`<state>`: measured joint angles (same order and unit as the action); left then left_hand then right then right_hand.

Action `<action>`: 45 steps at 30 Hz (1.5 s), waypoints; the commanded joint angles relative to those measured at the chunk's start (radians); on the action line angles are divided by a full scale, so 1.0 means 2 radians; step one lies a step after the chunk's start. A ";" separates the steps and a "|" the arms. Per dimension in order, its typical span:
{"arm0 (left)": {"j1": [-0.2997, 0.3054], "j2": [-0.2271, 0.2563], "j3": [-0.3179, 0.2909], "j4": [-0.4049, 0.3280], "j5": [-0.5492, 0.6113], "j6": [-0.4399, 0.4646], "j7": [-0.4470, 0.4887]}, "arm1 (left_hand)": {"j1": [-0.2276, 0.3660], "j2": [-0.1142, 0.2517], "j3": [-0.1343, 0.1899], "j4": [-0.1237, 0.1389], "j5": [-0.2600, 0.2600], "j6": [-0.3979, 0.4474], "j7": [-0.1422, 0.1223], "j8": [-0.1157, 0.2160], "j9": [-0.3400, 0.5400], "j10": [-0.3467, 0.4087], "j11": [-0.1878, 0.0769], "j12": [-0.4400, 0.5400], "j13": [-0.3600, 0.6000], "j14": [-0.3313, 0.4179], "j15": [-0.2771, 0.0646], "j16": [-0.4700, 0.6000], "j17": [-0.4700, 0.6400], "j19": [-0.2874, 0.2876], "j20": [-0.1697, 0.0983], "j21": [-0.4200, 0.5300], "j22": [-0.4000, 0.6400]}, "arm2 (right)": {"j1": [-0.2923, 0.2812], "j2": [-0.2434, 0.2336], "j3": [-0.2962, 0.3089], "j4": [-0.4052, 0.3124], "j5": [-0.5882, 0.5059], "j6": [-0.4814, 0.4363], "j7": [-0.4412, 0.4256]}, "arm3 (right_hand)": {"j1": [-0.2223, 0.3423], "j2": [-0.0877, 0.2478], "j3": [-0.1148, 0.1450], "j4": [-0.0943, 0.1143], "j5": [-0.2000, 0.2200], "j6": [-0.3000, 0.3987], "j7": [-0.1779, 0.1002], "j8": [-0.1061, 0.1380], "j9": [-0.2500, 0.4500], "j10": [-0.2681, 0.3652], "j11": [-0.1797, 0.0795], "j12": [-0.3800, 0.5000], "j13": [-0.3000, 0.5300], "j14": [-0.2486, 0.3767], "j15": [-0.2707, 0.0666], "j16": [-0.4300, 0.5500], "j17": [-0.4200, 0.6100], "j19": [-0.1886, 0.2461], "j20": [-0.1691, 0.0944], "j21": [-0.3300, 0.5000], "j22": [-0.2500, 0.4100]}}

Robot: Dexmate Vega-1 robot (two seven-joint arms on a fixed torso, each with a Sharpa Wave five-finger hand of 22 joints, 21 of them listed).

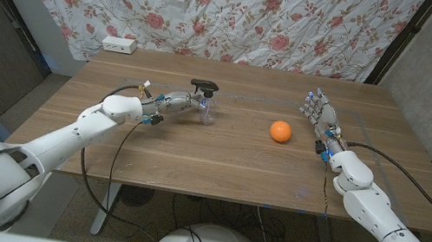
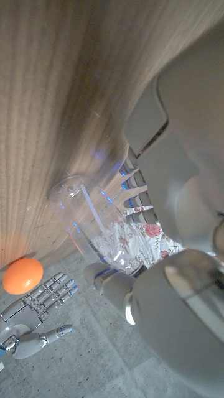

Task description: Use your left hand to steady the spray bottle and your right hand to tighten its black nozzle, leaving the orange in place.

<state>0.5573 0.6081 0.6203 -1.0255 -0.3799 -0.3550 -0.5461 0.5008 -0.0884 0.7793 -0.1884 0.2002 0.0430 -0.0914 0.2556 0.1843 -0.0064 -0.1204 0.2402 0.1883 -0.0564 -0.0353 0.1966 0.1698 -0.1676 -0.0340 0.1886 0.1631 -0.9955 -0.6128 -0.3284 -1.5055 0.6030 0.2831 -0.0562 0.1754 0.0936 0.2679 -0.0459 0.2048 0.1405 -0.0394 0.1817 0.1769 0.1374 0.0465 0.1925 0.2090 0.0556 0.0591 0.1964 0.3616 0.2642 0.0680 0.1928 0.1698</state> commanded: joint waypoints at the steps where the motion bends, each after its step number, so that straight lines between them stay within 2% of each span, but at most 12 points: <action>1: -0.014 -0.022 0.008 0.035 0.008 -0.014 0.004 | 0.023 0.000 0.008 -0.001 0.001 0.027 0.002 0.011 0.004 0.020 -0.004 0.006 0.002 0.021 -0.035 0.005 0.001 0.012 -0.003 0.002 0.001 | -0.002 -0.001 0.002 0.002 0.001 0.000 -0.002 | -0.001 -0.001 0.000 -0.003 -0.001 -0.002 0.000 0.002 0.002 0.001 0.000 0.003 -0.001 -0.001 0.001 0.003 0.000 0.001 0.002 0.000 0.001; 4: -0.014 -0.025 0.010 0.038 0.010 -0.015 0.010 | 0.034 -0.001 0.009 -0.002 0.001 0.041 0.004 0.017 0.005 0.033 -0.006 0.008 0.003 0.033 -0.038 0.006 0.001 0.015 -0.006 0.001 0.001 | -0.001 -0.001 0.003 0.003 0.001 -0.001 -0.002 | -0.001 -0.001 0.001 -0.003 -0.001 -0.002 0.000 0.002 0.002 0.001 0.000 0.003 -0.001 -0.001 0.001 0.003 0.000 0.001 0.003 0.000 0.001; 7: -0.014 -0.030 0.009 0.042 0.011 -0.018 0.019 | 0.055 -0.001 0.011 -0.002 0.001 0.053 0.012 0.025 0.008 0.056 0.000 0.014 0.006 0.058 -0.037 0.008 0.002 0.021 -0.003 0.000 0.001 | 0.000 0.000 0.003 0.005 0.003 -0.001 -0.001 | -0.001 -0.001 0.001 -0.004 -0.001 -0.003 0.000 0.002 0.002 0.000 0.000 0.003 -0.001 -0.001 0.001 0.003 -0.001 0.001 0.004 0.000 0.001; 11: -0.014 -0.036 0.010 0.048 0.015 -0.023 0.029 | 0.079 -0.005 0.010 -0.002 -0.001 0.077 0.013 0.040 0.014 0.083 -0.008 0.020 0.011 0.088 -0.045 0.011 0.003 0.037 -0.010 0.002 0.001 | 0.001 0.000 0.002 0.008 0.003 -0.001 0.000 | -0.001 -0.001 0.001 -0.005 -0.001 -0.003 -0.001 0.002 0.002 0.001 0.000 0.003 -0.001 -0.001 0.001 0.003 -0.001 0.001 0.005 0.000 0.001; 12: -0.014 -0.038 0.010 0.049 0.015 -0.024 0.032 | 0.088 -0.004 0.010 -0.002 -0.001 0.084 0.015 0.046 0.016 0.090 -0.006 0.022 0.013 0.097 -0.044 0.012 0.003 0.041 -0.007 0.001 0.001 | 0.002 0.000 0.002 0.008 0.003 -0.001 0.000 | -0.001 -0.001 0.001 -0.005 -0.001 -0.003 -0.001 0.002 0.002 0.001 0.001 0.003 -0.001 -0.001 0.001 0.003 -0.002 0.001 0.005 0.000 0.001; 15: -0.013 -0.040 0.010 0.049 0.018 -0.026 0.041 | 0.106 -0.005 0.007 -0.002 -0.001 0.096 0.013 0.058 0.021 0.113 -0.011 0.029 0.018 0.118 -0.050 0.015 0.004 0.053 -0.014 0.003 0.001 | 0.003 0.000 0.002 0.010 0.003 -0.001 0.000 | -0.001 -0.001 0.001 -0.005 -0.001 -0.003 -0.001 0.002 0.002 0.001 0.000 0.003 -0.001 -0.001 0.001 0.003 -0.002 0.001 0.005 0.000 0.001; 23: -0.006 -0.041 0.008 0.037 0.025 -0.027 0.069 | 0.149 -0.001 -0.007 -0.001 -0.002 0.118 0.014 0.090 0.037 0.151 -0.011 0.044 0.037 0.166 -0.059 0.028 0.011 0.083 -0.026 0.004 0.002 | 0.006 -0.001 0.003 0.014 0.002 0.000 0.002 | 0.000 0.000 0.002 -0.007 -0.001 -0.002 -0.001 0.003 0.002 0.001 0.000 0.003 -0.002 -0.001 0.001 0.004 -0.004 0.001 0.006 0.000 0.001; 27: 0.000 -0.037 0.006 0.019 0.027 -0.021 0.081 | 0.159 0.001 -0.014 0.000 -0.003 0.120 0.017 0.098 0.042 0.163 -0.008 0.050 0.044 0.174 -0.057 0.032 0.014 0.090 -0.023 0.004 0.002 | 0.008 -0.004 0.004 0.016 0.000 0.001 0.004 | 0.000 0.000 0.002 -0.008 -0.001 -0.002 -0.001 0.003 0.002 0.001 0.000 0.003 -0.002 -0.001 0.001 0.004 -0.004 0.001 0.006 0.000 0.001; 29: 0.003 -0.033 0.005 0.007 0.027 -0.016 0.086 | 0.164 0.003 -0.018 0.001 -0.003 0.123 0.015 0.104 0.046 0.169 -0.013 0.053 0.048 0.178 -0.059 0.034 0.015 0.092 -0.024 0.004 0.002 | 0.008 -0.007 0.004 0.014 -0.002 0.001 0.005 | 0.000 0.001 0.002 -0.008 -0.001 -0.002 -0.001 0.003 0.002 0.000 0.000 0.003 -0.002 -0.001 0.001 0.004 -0.004 0.001 0.006 0.000 0.001; 31: 0.007 -0.030 0.003 -0.006 0.026 -0.010 0.091 | 0.169 0.005 -0.024 0.002 -0.004 0.120 0.015 0.108 0.049 0.170 -0.009 0.054 0.052 0.180 -0.059 0.035 0.017 0.093 -0.023 0.002 0.002 | 0.008 -0.009 0.005 0.012 -0.004 0.002 0.006 | 0.000 0.001 0.002 -0.008 -0.001 -0.002 -0.001 0.003 0.002 0.001 -0.001 0.004 -0.002 -0.001 0.001 0.004 -0.005 0.001 0.006 0.000 0.001; 37: 0.017 -0.021 0.000 -0.043 0.028 0.007 0.103 | 0.173 0.007 -0.031 0.003 -0.004 0.118 0.016 0.112 0.053 0.178 -0.010 0.058 0.057 0.187 -0.060 0.039 0.019 0.099 -0.022 0.003 0.002 | 0.005 -0.029 0.007 -0.006 -0.019 -0.004 0.003 | 0.000 0.001 0.002 -0.010 -0.002 0.003 0.000 0.005 0.002 0.001 -0.001 0.004 -0.002 -0.001 0.001 0.004 -0.006 0.002 0.007 0.000 0.001; 45: 0.018 -0.025 0.002 -0.054 0.025 0.014 0.105 | 0.176 0.012 -0.042 0.005 -0.005 0.121 0.016 0.121 0.057 0.191 -0.013 0.065 0.065 0.197 -0.065 0.045 0.021 0.106 -0.024 0.003 0.002 | 0.004 -0.049 0.008 -0.024 -0.044 -0.005 -0.001 | 0.004 0.002 0.005 -0.014 -0.001 0.007 -0.004 0.006 0.002 0.000 -0.002 0.004 -0.003 -0.001 -0.001 0.004 -0.008 0.001 0.006 0.000 0.001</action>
<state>0.5809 0.5564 0.6254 -1.0729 -0.3293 -0.3621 -0.3639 0.8404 -0.0732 0.7047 -0.1797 0.1921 0.2809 -0.0589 0.4874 0.2946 0.3644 -0.1482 0.3592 0.3110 0.3254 -0.0393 0.2779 0.2073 0.0353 -0.0357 0.1900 0.1655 -0.9835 -0.6541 -0.3173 -1.5045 0.5698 0.2780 -0.0484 0.1753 0.0937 0.2764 -0.0678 0.2048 0.1431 -0.0419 0.1889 0.1770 0.1374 0.0464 0.1925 0.2048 0.0556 0.0591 0.2002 0.3441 0.2639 0.0753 0.1929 0.1698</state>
